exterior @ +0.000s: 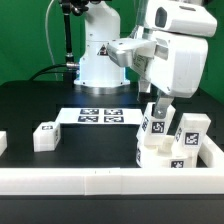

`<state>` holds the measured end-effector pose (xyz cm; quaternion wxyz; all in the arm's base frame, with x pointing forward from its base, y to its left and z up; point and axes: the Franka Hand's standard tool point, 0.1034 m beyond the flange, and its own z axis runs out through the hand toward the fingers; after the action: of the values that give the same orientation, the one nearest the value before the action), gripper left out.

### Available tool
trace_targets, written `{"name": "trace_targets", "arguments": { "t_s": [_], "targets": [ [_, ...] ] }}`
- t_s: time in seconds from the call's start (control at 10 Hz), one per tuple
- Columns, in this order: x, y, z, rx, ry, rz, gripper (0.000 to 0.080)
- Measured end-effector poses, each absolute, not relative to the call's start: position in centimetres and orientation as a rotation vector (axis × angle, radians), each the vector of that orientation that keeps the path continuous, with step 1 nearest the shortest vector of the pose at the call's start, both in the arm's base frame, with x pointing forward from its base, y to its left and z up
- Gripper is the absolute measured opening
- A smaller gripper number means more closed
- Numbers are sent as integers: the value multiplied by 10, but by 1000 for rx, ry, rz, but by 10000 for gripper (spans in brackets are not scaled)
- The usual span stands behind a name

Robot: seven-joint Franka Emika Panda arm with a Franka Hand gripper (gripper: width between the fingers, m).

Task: Assemble stool

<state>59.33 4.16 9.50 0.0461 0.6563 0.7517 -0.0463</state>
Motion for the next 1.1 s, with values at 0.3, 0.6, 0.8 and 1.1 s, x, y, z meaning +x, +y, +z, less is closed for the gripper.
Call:
{"name": "trace_targets", "arguments": {
  "t_s": [0.3,0.6,0.8,1.1],
  "targets": [
    [593,41,94,2032,2273,-145,331],
    [593,40,94,2120,2186,-139,331],
    [593,40,94,2347,1929,-122,331],
    [590,37,93,2605,1552,-99,331]
  ]
}}
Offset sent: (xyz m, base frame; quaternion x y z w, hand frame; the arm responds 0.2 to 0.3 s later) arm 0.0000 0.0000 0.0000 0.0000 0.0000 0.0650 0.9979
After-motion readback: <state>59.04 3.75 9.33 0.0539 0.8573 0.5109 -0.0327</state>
